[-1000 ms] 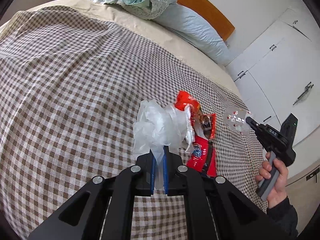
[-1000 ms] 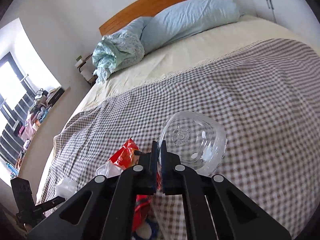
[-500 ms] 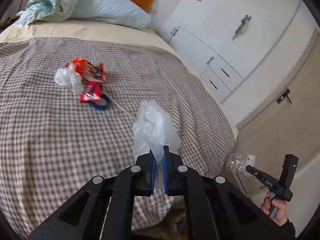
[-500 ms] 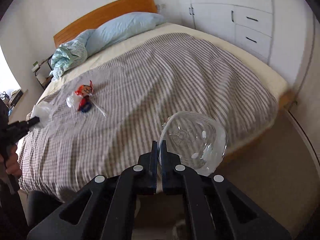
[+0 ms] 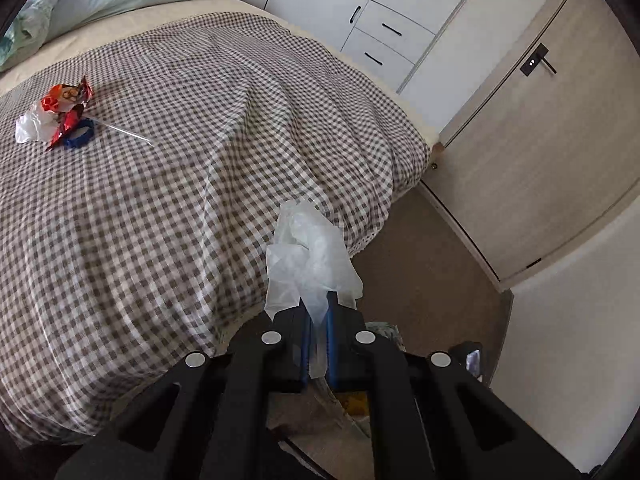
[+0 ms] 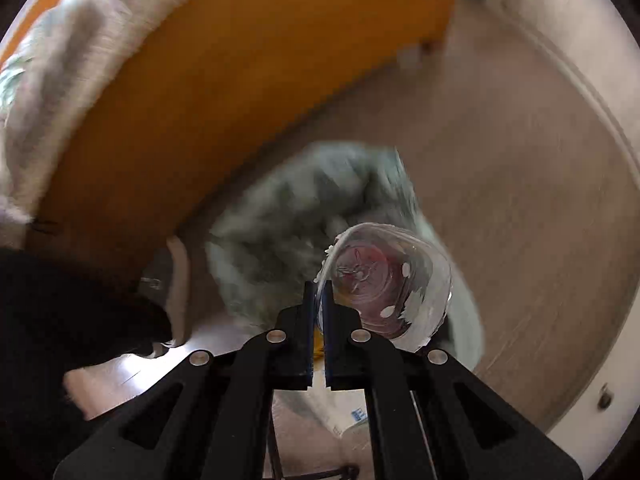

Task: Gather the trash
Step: 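Carry the cup and white bag to the green trash bag and open both tools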

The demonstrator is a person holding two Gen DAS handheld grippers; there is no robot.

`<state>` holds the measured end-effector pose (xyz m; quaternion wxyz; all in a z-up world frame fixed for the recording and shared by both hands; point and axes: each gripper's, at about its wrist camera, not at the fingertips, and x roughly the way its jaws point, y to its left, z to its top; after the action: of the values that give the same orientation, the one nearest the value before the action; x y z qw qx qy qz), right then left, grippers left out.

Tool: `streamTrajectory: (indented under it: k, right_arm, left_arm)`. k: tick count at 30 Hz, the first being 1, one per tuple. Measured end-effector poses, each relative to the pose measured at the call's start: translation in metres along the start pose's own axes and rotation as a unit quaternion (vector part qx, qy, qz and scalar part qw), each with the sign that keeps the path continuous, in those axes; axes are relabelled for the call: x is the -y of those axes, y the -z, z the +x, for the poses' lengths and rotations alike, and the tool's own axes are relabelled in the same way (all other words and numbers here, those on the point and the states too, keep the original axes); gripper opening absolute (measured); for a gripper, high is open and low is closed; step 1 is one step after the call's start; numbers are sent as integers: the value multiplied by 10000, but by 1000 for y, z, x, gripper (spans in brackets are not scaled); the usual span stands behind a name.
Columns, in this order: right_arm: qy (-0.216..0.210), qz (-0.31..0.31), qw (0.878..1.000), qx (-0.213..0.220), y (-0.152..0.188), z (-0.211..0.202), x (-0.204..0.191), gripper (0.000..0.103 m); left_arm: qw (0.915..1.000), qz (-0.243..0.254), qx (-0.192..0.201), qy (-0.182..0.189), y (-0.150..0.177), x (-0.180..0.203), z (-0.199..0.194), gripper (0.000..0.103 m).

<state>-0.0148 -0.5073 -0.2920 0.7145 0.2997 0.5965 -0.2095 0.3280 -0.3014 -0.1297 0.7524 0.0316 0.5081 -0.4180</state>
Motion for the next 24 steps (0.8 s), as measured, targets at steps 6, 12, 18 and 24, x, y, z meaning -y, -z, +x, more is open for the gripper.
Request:
streamTrajectory:
  k: [6,12,18,24]
  right_arm:
    - [-301,555,9967,-504,-4,73,34,4]
    - [-1552,1289,9757,-860,-10,112,43,8]
    - [-2471,1849,9469,-898,3,120,63,8]
    - [-1480,848,9817,-844,6,106,45,19]
  left_arm:
    - [9988,209,-409,-194,11,20,27,4]
    - [9954,467,-830,-141,17,50,57,4]
    - [9894,784,-1220,-104,26,75,94,4]
    - [9795,1077,-1700,84,36,103,136,4]
